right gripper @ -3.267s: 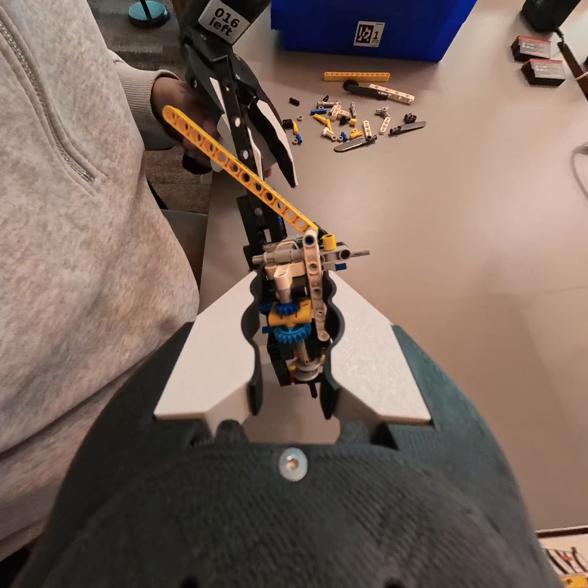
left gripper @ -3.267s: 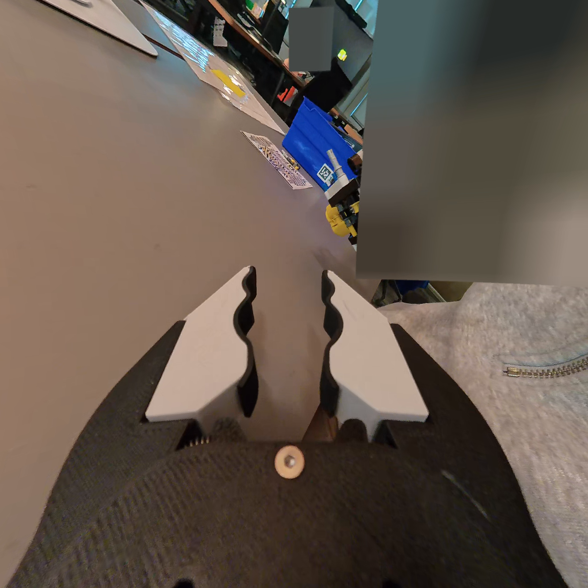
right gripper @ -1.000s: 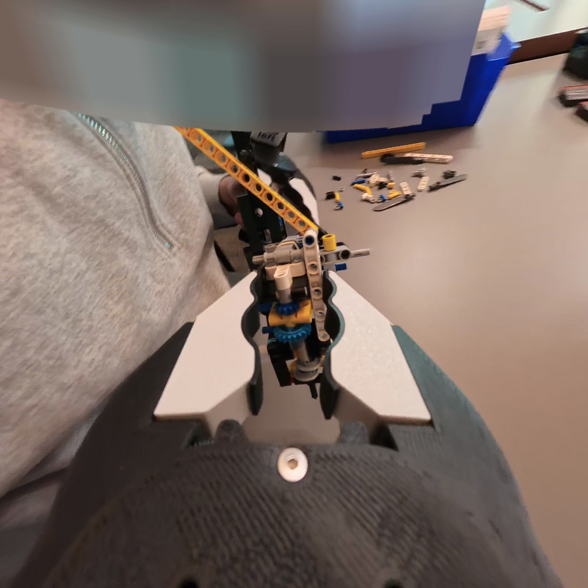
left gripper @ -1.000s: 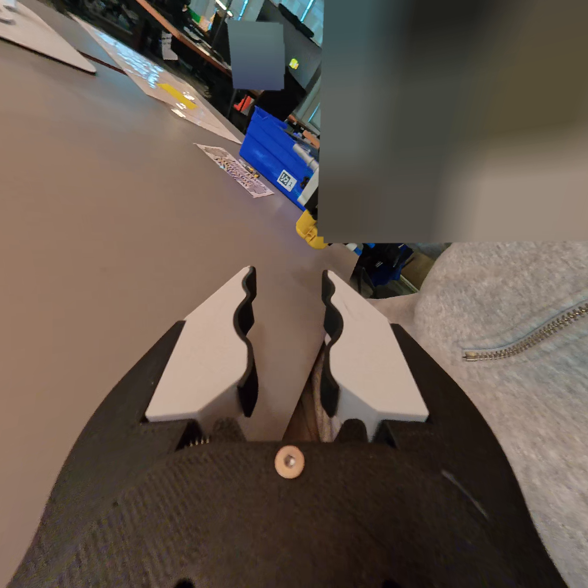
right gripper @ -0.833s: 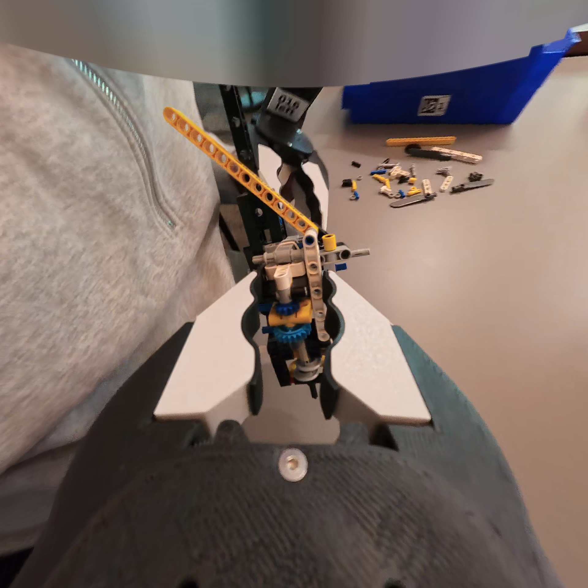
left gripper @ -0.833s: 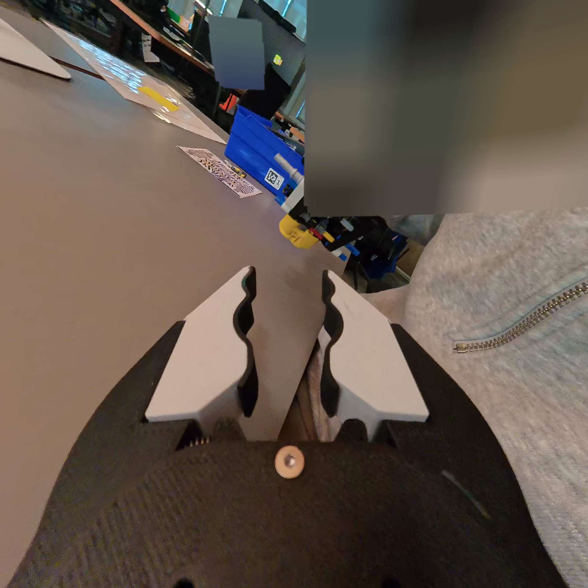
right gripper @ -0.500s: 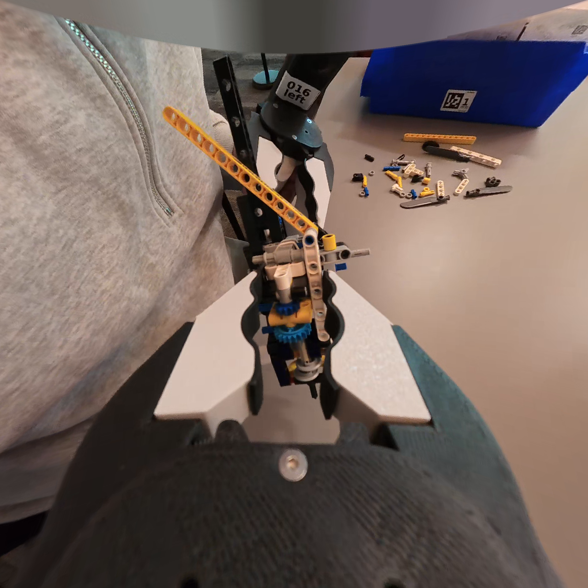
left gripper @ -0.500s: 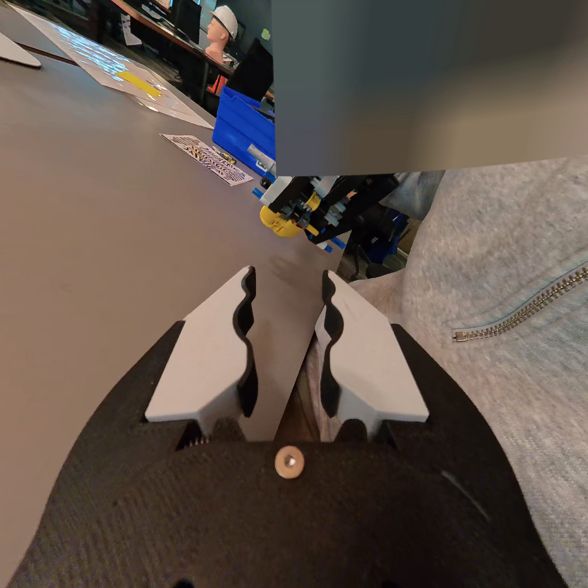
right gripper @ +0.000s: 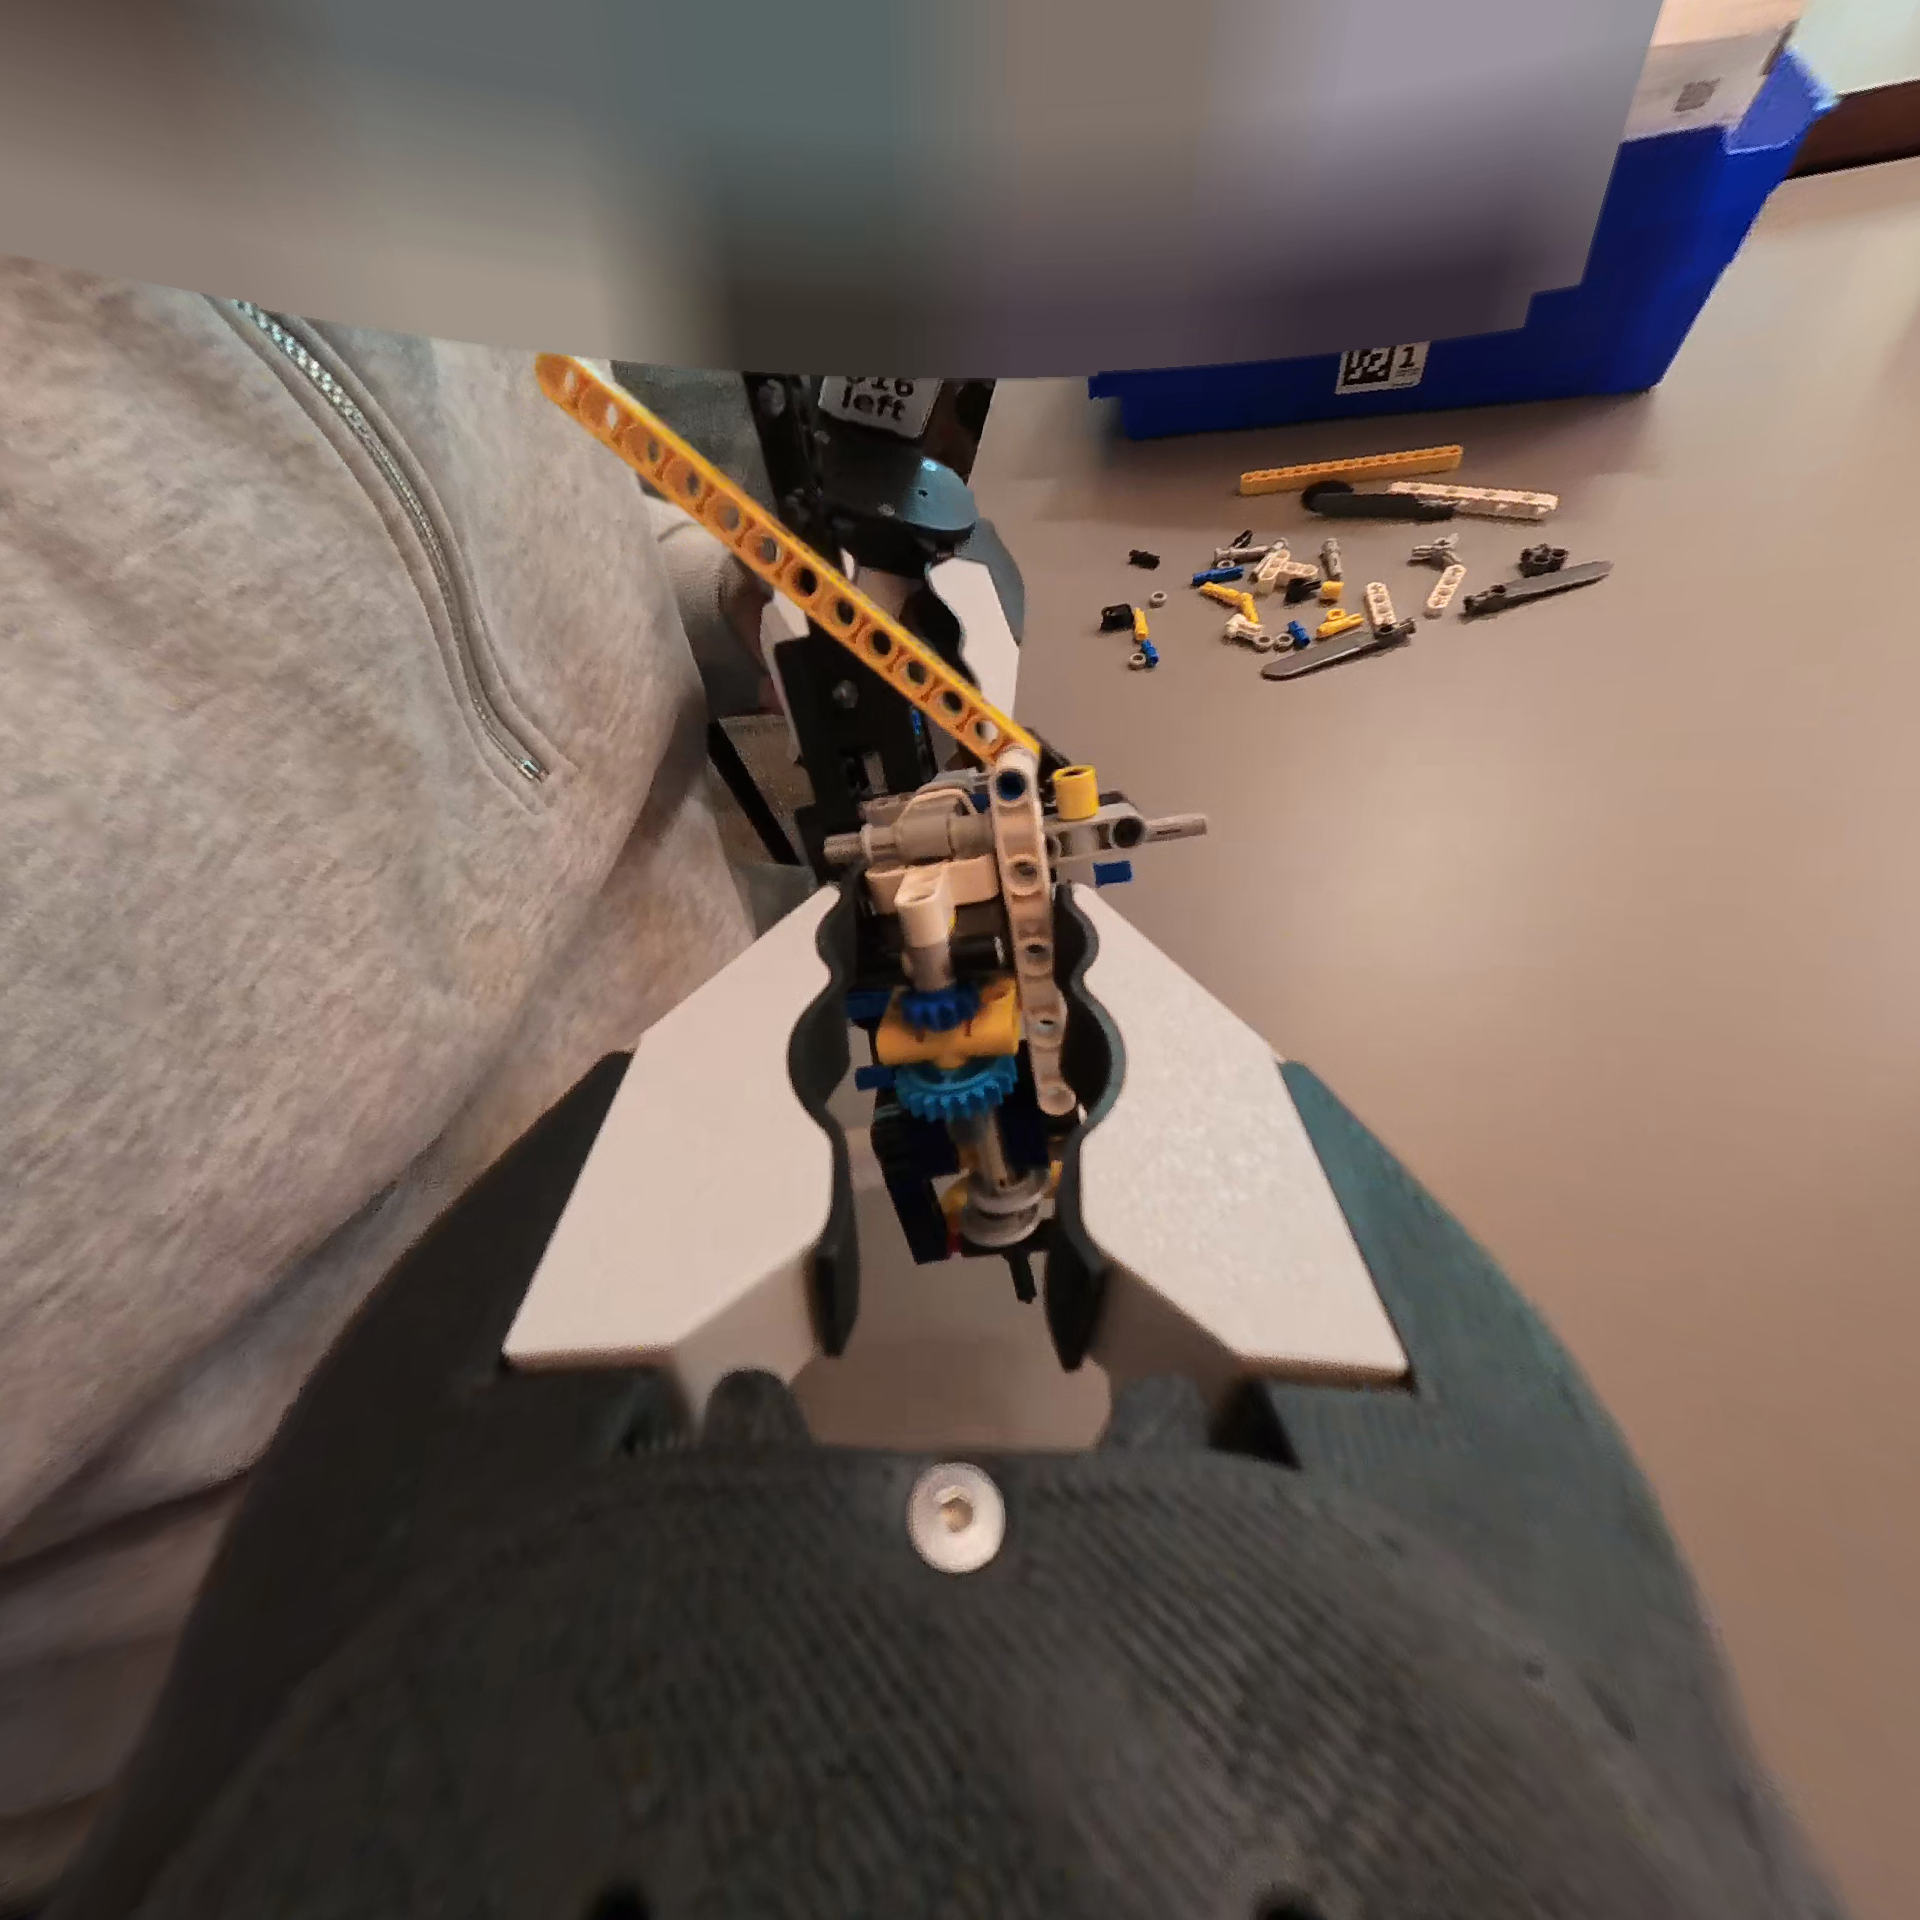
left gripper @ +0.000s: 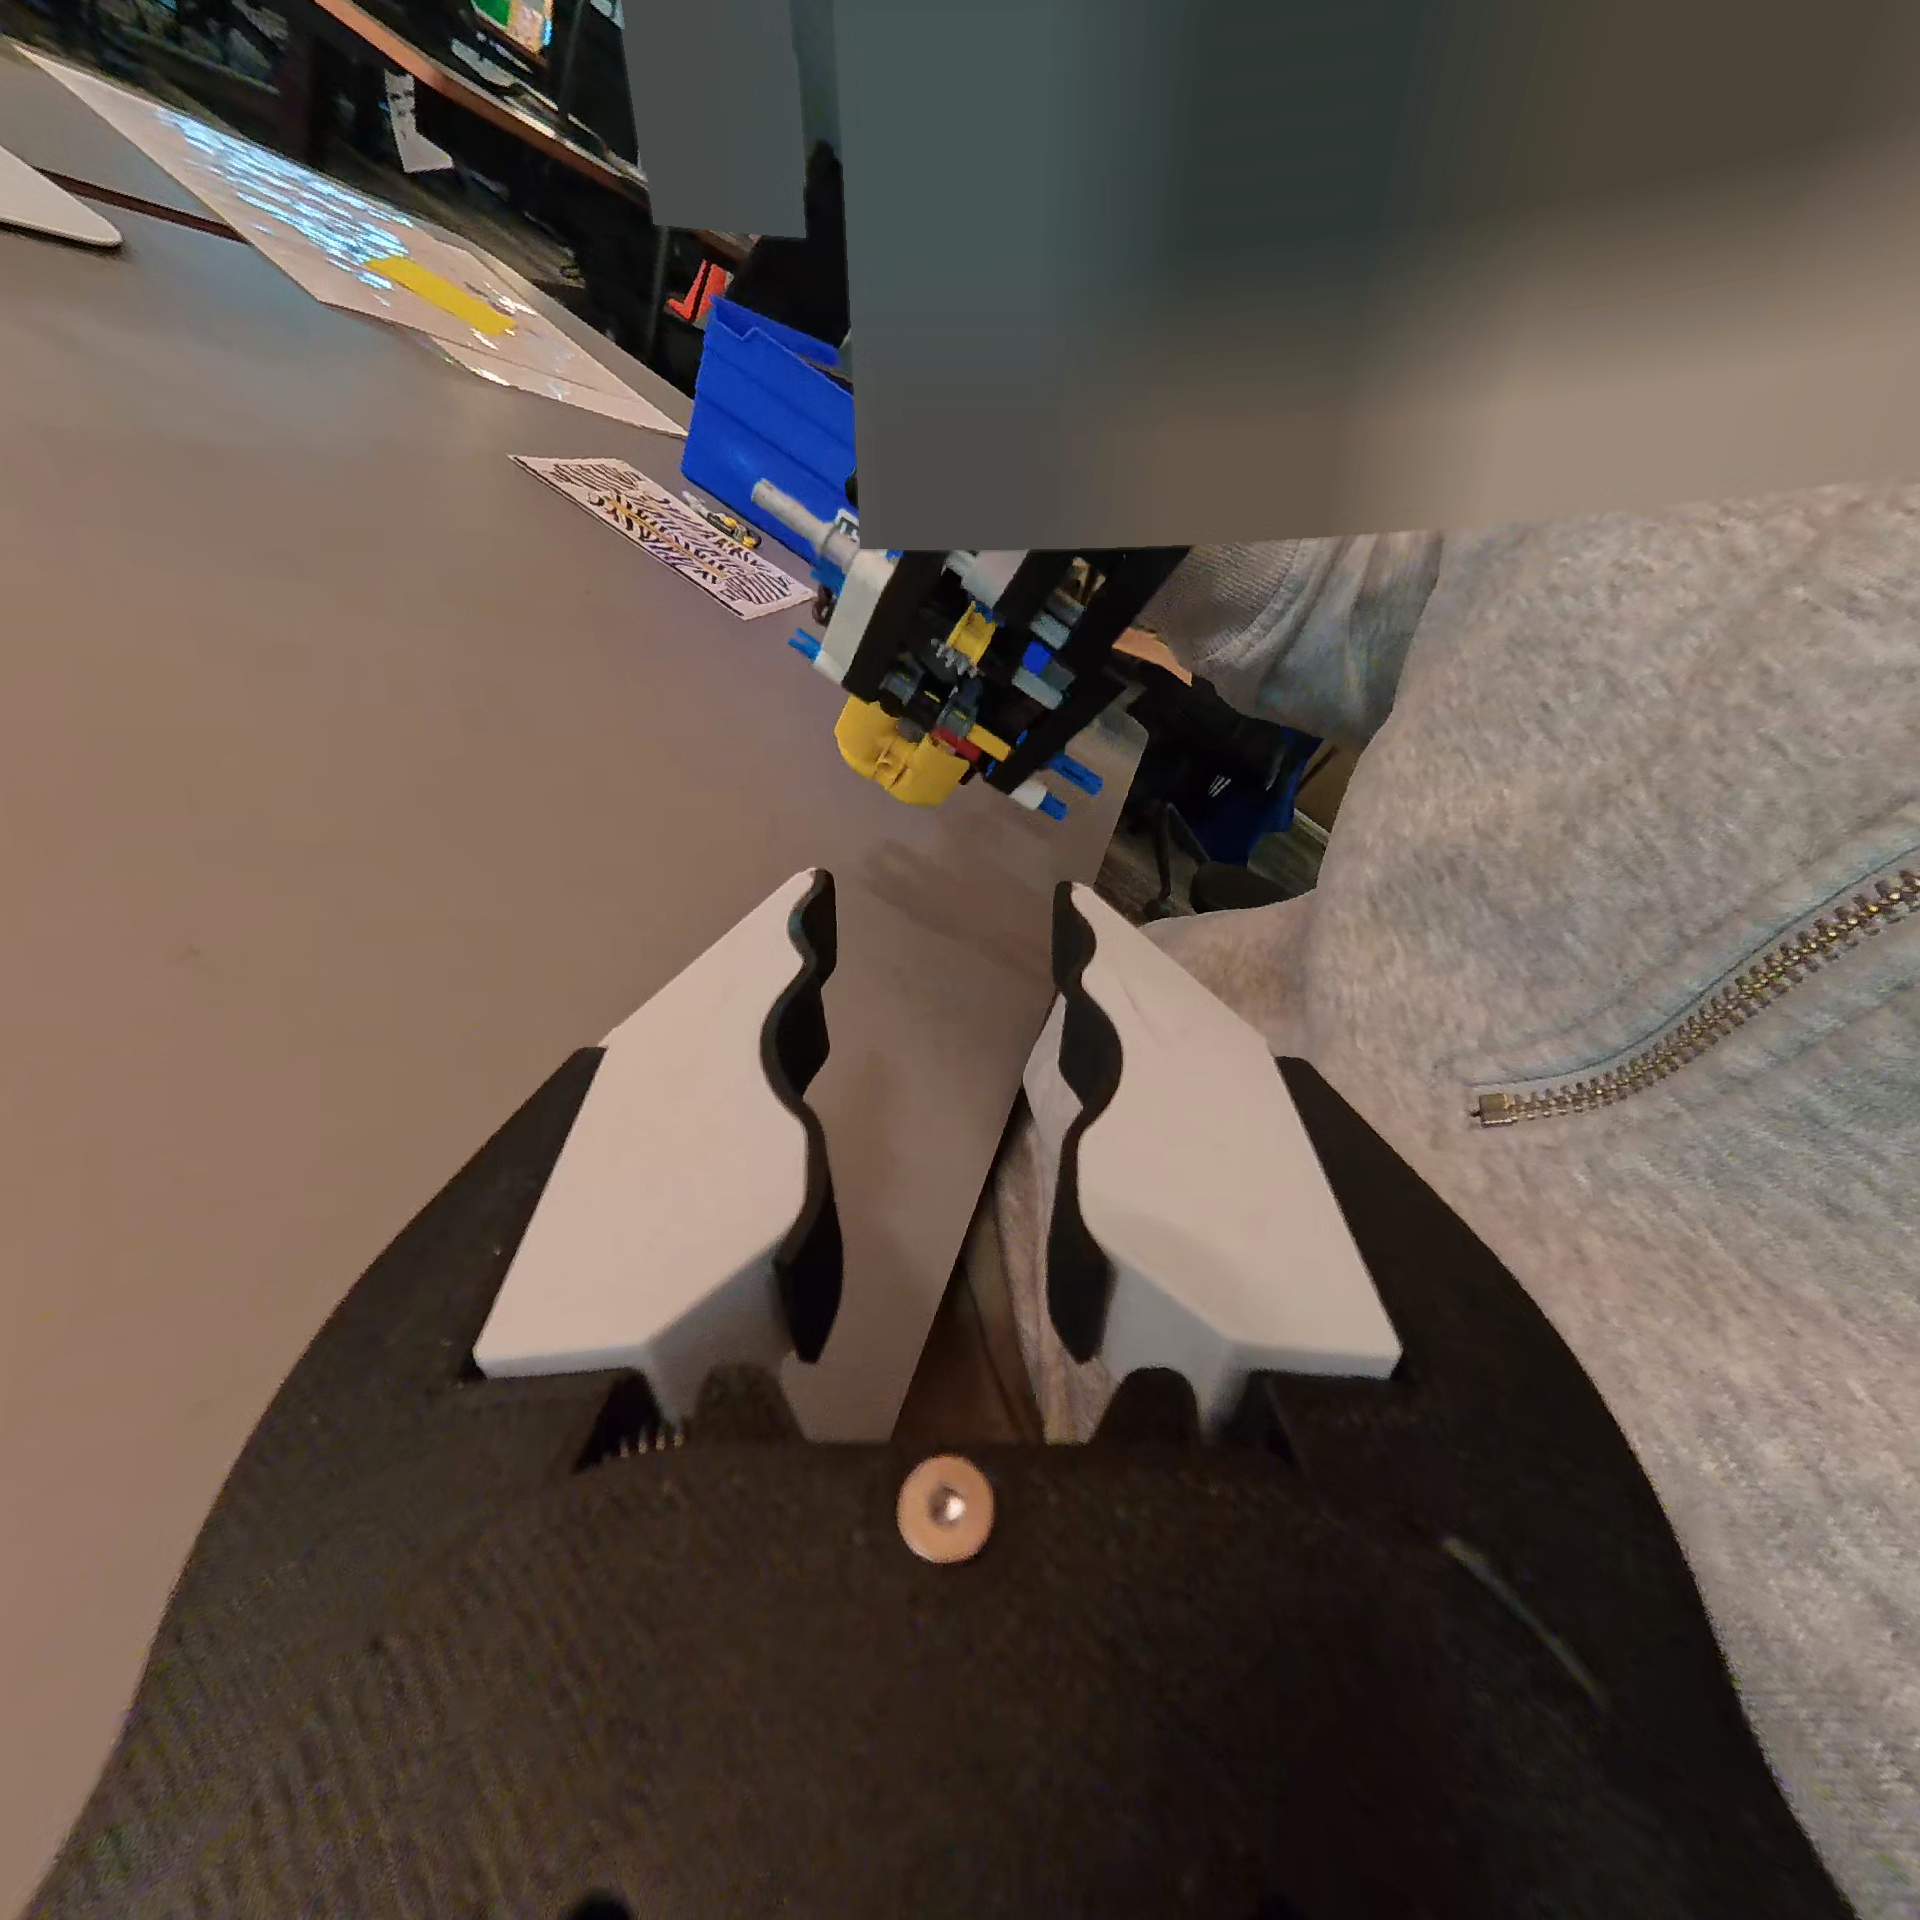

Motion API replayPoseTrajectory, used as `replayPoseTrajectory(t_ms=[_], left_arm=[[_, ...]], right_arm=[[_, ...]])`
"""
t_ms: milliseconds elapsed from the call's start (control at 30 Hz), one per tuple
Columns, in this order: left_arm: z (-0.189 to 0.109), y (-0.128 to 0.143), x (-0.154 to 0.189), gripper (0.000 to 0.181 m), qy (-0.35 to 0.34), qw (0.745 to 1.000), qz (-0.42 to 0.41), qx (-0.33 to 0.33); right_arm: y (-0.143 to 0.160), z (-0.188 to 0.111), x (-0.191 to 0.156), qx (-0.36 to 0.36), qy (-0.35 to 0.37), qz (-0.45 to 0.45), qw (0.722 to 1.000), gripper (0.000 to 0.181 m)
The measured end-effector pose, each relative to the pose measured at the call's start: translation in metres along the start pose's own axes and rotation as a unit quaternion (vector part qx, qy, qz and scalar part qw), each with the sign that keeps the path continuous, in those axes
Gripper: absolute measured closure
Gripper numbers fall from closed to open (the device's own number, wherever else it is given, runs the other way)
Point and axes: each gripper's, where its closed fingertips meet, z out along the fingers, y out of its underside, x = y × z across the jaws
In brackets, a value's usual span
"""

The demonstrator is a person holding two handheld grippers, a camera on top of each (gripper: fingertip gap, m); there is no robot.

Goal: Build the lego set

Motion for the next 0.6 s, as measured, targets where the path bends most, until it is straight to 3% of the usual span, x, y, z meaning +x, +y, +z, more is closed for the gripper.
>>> replayPoseTrajectory(t_ms=[167,367,500,600], left_arm=[[0.0,0.0,-0.001,0.141,-0.004,1.0,0.001,-0.001],[0.001,0.002,-0.002,0.141,-0.009,1.0,0.002,-0.005],[0.002,0.004,-0.004,0.141,-0.013,1.0,0.003,-0.009],[0.002,0.005,-0.007,0.141,-0.021,1.0,0.002,-0.011]], right_arm=[[0.0,-0.012,0.006,0.024,0.011,0.018,0.999,0.145],[0.01,-0.028,0.012,-0.011,0.038,0.006,0.999,0.145],[0.02,-0.033,0.018,-0.062,0.063,-0.015,0.996,0.145],[0.038,-0.039,0.036,-0.142,0.106,-0.018,0.984,0.145]])
